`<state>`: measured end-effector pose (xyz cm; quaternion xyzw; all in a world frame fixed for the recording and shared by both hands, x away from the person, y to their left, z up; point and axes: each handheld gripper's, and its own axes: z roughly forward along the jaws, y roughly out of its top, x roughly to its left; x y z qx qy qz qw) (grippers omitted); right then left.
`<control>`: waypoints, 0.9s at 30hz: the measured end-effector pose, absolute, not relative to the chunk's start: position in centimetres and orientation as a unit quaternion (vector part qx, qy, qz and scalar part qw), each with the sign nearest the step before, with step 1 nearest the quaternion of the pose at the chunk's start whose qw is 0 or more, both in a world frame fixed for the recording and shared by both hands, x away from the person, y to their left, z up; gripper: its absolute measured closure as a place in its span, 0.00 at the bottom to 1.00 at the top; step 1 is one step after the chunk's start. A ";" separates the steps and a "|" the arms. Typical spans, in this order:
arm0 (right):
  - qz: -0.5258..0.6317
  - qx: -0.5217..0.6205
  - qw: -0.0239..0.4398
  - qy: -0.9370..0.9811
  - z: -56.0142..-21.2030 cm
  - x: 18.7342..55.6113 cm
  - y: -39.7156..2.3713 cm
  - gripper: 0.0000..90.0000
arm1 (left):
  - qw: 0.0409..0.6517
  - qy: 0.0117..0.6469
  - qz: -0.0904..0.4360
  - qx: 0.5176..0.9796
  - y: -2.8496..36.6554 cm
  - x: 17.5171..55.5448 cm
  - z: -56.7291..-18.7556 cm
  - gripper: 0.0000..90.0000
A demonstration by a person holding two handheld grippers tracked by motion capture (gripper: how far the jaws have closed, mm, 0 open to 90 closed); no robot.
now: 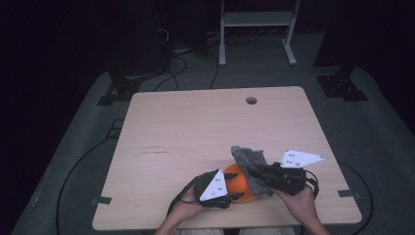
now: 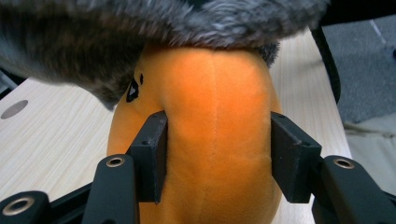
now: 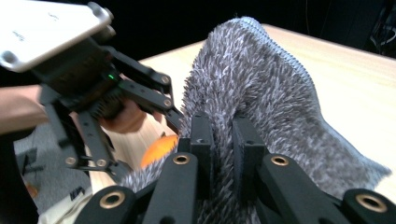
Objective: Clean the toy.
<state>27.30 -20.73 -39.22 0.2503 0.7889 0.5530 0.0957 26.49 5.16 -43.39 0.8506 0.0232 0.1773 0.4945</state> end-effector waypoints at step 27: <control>0.577 0.311 0.064 0.753 -41.9 28.8 -23.0 0.89 | 0.532 0.137 0.132 0.825 7.4 29.0 -43.5 0.48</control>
